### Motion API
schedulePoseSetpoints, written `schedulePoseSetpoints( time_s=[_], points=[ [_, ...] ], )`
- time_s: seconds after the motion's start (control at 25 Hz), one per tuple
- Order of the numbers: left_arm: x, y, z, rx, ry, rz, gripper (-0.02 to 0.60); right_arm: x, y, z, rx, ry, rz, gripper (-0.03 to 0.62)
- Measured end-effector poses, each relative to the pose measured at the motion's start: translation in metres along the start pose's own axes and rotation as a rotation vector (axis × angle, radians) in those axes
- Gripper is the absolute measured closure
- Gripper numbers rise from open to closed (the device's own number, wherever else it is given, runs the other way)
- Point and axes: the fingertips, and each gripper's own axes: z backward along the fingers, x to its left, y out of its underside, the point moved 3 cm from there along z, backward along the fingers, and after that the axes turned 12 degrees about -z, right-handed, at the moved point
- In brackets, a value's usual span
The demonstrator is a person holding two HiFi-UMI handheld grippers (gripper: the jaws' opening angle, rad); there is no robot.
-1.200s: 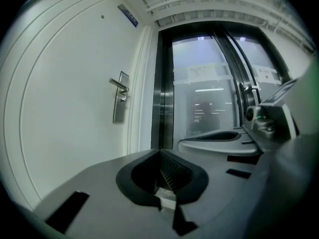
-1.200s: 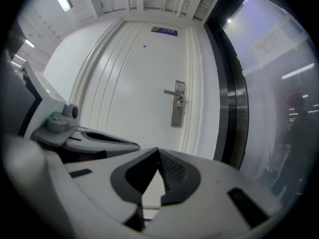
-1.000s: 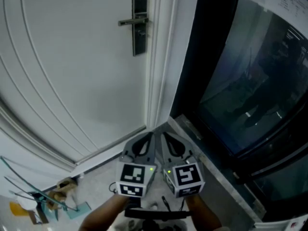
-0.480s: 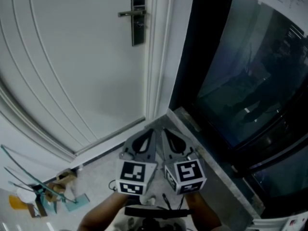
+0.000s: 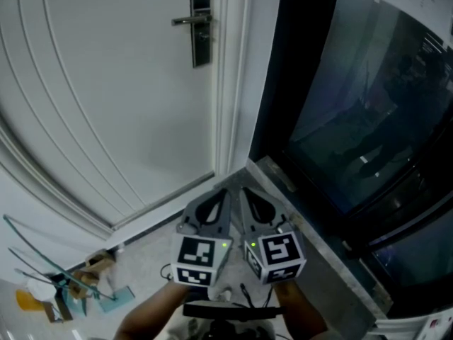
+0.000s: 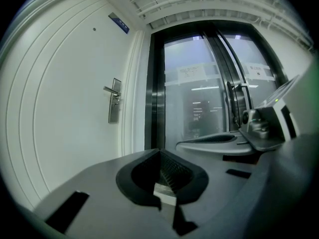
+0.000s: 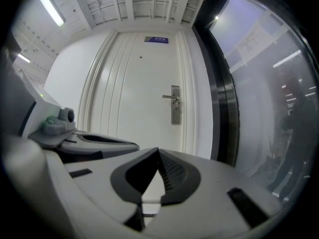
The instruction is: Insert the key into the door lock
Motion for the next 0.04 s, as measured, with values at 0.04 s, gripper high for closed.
schedulePoseSetpoints(
  time_s=[0.04],
  points=[
    [0.0031, -0.0004, -0.0038, 0.002, 0.0, 0.002, 0.578, -0.0021, -0.0006, -0.0042, 0.01, 0.001, 0.004, 0.58]
  ],
)
